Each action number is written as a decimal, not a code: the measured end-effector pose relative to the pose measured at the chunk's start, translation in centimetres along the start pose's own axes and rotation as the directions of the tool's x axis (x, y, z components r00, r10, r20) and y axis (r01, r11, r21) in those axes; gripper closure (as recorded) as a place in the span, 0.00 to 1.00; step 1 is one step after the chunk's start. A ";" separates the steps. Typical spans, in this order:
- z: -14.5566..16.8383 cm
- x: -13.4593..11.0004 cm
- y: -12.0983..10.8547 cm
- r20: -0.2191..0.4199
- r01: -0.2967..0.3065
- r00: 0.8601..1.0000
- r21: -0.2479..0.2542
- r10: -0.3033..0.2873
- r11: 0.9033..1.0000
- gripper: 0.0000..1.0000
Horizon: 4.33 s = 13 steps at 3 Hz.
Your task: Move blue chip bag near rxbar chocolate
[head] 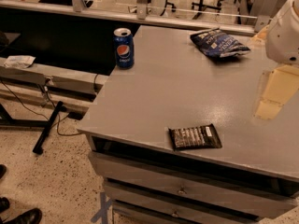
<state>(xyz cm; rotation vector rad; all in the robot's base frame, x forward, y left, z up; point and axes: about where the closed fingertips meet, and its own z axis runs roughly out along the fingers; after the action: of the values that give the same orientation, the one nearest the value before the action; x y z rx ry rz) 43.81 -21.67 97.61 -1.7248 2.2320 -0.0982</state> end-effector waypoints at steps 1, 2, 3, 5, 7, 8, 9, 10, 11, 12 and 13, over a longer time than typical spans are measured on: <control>-0.1 0.0 -0.1 0.002 0.000 1.000 0.004 0.000 1.000 0.00; 0.9 0.5 -2.7 0.047 -0.033 0.998 0.040 0.031 0.999 0.00; 3.1 0.9 -8.0 0.138 -0.112 0.985 0.092 0.099 0.989 0.00; 5.1 0.5 -14.2 0.252 -0.198 0.956 0.164 0.153 0.966 0.00; 9.3 0.0 -20.8 0.405 -0.368 0.873 0.185 0.270 0.911 0.00; 12.2 0.0 -24.5 0.450 -0.446 0.829 0.171 0.334 0.878 0.00; 15.5 0.7 -27.4 0.459 -0.523 0.788 0.147 0.411 0.839 0.00; 17.7 2.0 -30.3 0.470 -0.616 0.731 0.141 0.495 0.775 0.00; 18.5 2.7 -31.6 0.474 -0.662 0.699 0.148 0.535 0.735 0.00; 19.5 3.7 -32.4 0.458 -0.678 0.700 0.185 0.547 0.712 0.26; 19.8 4.3 -32.6 0.449 -0.680 0.705 0.207 0.549 0.703 0.49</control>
Offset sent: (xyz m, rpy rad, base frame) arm 0.0849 -0.0367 -0.0131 0.1369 -0.1269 -0.0894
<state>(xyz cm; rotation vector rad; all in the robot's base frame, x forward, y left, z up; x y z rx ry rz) 78.90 -31.78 86.00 -0.6519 2.2118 -0.0267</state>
